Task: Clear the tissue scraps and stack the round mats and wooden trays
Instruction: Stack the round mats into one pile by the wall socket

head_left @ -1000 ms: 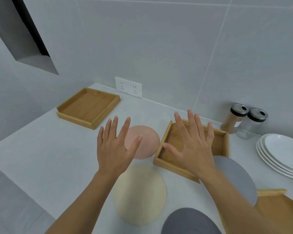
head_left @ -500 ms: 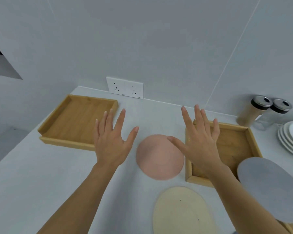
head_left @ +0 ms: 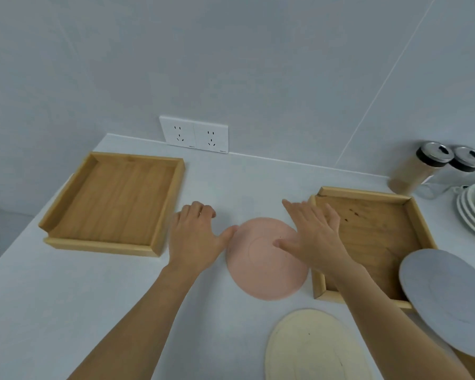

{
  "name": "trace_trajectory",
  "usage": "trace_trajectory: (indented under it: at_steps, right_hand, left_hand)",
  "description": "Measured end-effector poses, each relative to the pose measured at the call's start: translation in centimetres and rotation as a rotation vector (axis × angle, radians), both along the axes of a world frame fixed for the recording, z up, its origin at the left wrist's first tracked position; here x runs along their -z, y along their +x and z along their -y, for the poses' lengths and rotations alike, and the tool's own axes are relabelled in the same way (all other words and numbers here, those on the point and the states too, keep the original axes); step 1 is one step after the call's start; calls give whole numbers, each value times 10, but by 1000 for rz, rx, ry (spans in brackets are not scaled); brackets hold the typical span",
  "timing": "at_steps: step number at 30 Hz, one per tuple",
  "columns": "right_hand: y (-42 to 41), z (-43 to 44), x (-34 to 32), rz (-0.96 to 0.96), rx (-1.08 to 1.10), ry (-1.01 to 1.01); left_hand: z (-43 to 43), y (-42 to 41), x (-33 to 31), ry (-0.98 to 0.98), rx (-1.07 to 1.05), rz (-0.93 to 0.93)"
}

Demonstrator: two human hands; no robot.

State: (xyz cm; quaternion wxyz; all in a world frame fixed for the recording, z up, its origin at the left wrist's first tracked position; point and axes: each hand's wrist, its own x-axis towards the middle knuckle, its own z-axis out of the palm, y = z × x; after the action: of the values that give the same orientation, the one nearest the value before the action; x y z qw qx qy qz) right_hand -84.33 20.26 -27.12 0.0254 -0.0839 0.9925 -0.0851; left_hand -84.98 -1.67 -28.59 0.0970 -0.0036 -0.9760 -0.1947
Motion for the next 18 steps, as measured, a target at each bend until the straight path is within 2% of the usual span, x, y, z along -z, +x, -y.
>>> trace_trajectory:
  at_steps: [5, 14, 18]
  right_hand:
    - [-16, 3, 14, 154, 9, 45]
    - [-39, 6, 15, 323, 29, 105]
    - [-42, 4, 16, 351, -37, 66]
  left_hand:
    - [-21, -13, 9, -99, 81, 317]
    - [-38, -24, 18, 16, 24, 553]
    - [-37, -27, 20, 68, 88, 601]
